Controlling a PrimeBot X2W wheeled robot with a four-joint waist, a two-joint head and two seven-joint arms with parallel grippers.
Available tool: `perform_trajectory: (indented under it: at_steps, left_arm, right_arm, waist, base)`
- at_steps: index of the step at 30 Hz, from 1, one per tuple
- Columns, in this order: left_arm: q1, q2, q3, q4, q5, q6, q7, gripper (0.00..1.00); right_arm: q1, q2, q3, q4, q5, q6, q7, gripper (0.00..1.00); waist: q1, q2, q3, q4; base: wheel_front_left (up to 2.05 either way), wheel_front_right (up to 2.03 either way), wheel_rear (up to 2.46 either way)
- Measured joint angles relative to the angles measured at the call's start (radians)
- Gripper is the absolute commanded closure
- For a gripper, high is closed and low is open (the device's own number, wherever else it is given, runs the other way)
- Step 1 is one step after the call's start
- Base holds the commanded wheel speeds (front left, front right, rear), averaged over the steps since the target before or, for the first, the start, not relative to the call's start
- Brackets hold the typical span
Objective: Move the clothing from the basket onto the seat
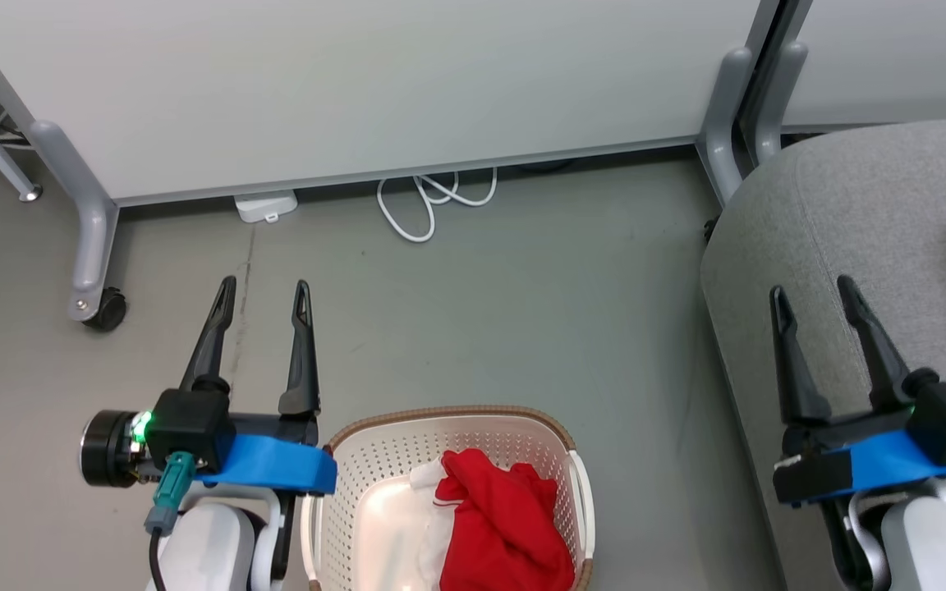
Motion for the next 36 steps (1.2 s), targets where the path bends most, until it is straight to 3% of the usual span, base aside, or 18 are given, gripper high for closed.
perform_trajectory:
  at_steps: [13,36]
  left_arm:
    - [0.068,-0.04,0.059,0.011,0.043,-0.052,0.0,0.0]
    - [0.091,-0.057,0.083,0.031,0.059,-0.077,0.0,0.0]
  right_arm:
    - [0.103,0.043,-0.01,0.022,0.006,0.0,0.0,0.0]
    - [0.126,0.061,-0.007,0.044,0.007,0.0,0.0,0.0]
  waist:
    - [0.0,0.0,-0.046,0.021]
    - [0.0001,0.0,-0.056,0.027]
  base:
    - [0.0,0.0,0.0]
    - [0.0,0.0,0.0]
